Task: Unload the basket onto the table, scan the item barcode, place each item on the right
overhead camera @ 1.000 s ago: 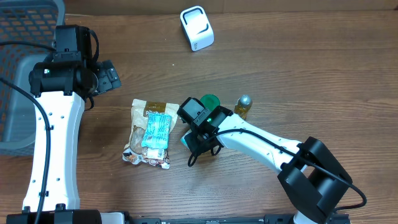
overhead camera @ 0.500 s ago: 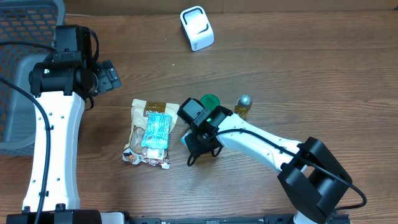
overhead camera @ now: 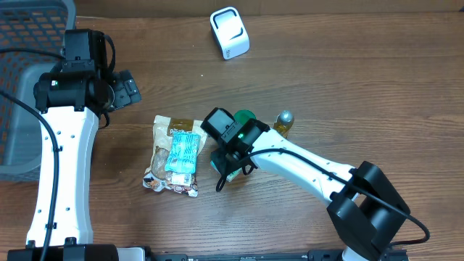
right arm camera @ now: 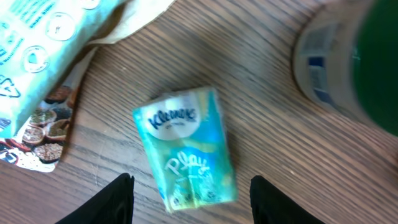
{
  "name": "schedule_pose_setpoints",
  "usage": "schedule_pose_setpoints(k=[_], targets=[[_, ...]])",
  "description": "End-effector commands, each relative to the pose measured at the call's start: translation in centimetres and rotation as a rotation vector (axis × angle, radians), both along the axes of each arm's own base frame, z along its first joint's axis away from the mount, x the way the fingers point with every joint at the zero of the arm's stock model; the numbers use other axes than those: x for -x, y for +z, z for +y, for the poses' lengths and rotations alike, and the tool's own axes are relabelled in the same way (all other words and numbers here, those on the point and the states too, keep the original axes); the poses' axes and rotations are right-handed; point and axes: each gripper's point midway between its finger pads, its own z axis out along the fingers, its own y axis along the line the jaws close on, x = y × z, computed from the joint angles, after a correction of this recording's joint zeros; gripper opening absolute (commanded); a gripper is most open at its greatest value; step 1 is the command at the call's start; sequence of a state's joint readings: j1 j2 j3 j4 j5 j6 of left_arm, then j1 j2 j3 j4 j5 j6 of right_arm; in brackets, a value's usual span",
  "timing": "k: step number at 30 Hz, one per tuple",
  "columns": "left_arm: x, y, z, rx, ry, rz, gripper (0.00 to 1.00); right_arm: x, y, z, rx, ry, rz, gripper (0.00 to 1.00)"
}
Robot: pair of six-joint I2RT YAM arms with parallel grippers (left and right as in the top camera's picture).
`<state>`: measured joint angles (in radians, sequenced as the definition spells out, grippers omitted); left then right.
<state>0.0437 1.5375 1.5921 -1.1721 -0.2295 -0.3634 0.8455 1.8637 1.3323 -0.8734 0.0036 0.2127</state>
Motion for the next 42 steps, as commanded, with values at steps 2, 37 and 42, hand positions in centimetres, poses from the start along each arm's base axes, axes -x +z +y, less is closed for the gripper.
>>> schedule_pose_setpoints(k=[2,37,42], targets=[[-0.1,0.5,0.3,-0.018,-0.003,-0.011,1.0,1.0,-0.7,0.3,-0.008,0.055,-0.014,0.56],[-0.1,0.5,0.3,-0.018,-0.003,-0.011,0.99,0.6,-1.4,-1.7,0.081,0.008,-0.044,0.73],[-0.1,0.5,0.3,-0.018,-0.003,-0.011,0.99,1.9,-1.6,-0.5,0.021,0.094,0.017,0.84]])
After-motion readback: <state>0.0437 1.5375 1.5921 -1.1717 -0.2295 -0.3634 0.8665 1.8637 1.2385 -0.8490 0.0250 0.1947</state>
